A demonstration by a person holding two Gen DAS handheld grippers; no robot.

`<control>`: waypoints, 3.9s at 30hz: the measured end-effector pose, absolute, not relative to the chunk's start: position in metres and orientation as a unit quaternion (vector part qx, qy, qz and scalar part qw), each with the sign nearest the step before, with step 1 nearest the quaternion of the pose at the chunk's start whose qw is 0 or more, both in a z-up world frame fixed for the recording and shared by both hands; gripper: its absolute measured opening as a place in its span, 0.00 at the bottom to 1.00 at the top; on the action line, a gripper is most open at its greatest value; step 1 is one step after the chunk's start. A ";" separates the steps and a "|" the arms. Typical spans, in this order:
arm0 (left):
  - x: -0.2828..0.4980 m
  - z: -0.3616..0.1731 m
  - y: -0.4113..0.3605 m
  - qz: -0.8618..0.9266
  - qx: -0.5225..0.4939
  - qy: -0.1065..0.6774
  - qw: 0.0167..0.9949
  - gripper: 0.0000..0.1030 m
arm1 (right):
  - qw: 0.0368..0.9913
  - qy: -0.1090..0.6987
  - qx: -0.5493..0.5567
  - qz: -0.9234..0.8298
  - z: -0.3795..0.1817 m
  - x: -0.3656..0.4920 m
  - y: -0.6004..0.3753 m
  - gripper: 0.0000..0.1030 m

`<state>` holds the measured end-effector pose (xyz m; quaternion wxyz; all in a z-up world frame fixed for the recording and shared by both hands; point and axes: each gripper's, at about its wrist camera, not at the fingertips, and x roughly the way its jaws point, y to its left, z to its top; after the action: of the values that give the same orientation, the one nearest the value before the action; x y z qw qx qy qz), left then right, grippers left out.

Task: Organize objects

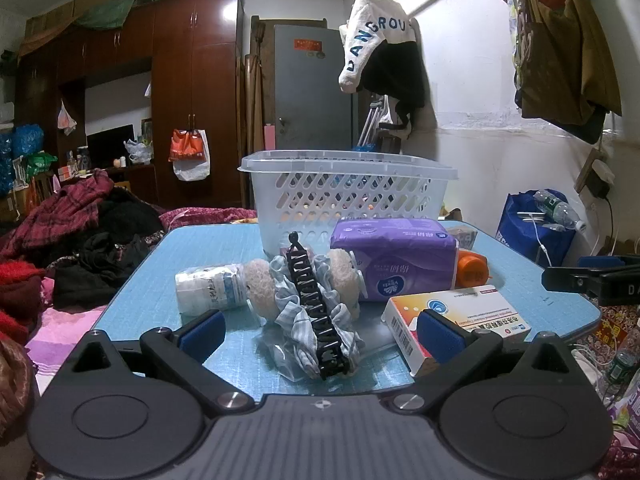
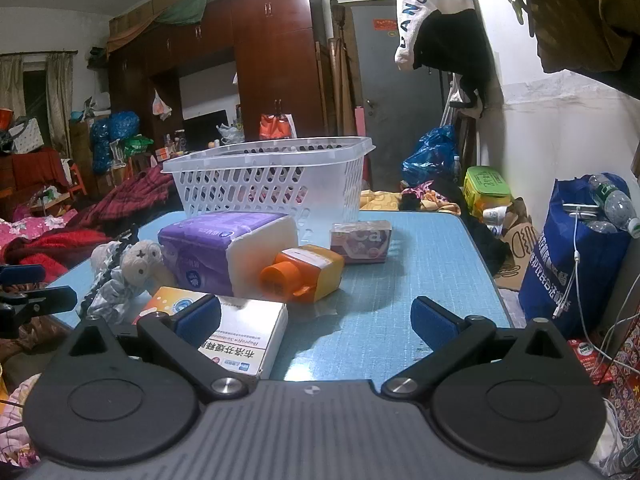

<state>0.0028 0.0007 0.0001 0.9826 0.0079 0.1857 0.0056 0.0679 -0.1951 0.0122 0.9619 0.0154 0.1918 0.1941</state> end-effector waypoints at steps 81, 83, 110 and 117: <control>0.012 -0.007 0.007 0.005 -0.002 0.188 0.982 1.00 | 0.963 0.188 0.015 0.192 0.013 0.066 -0.197 1.00; 0.010 -0.006 0.009 0.004 -0.006 0.174 0.985 1.00 | 0.964 0.181 0.015 0.194 0.014 0.066 -0.198 1.00; 0.026 -0.014 0.039 -0.031 -0.013 0.150 0.988 0.94 | 0.956 0.133 0.021 0.260 0.000 0.073 -0.162 0.94; 0.036 -0.013 0.052 -0.028 -0.033 0.157 0.987 0.81 | 0.956 0.123 0.012 0.267 0.001 0.073 -0.150 0.85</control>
<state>0.0364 0.0516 -0.0126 0.9866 -0.0333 0.1572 -0.0281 0.0730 -0.1498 0.0014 0.9557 0.0118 0.1231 0.2670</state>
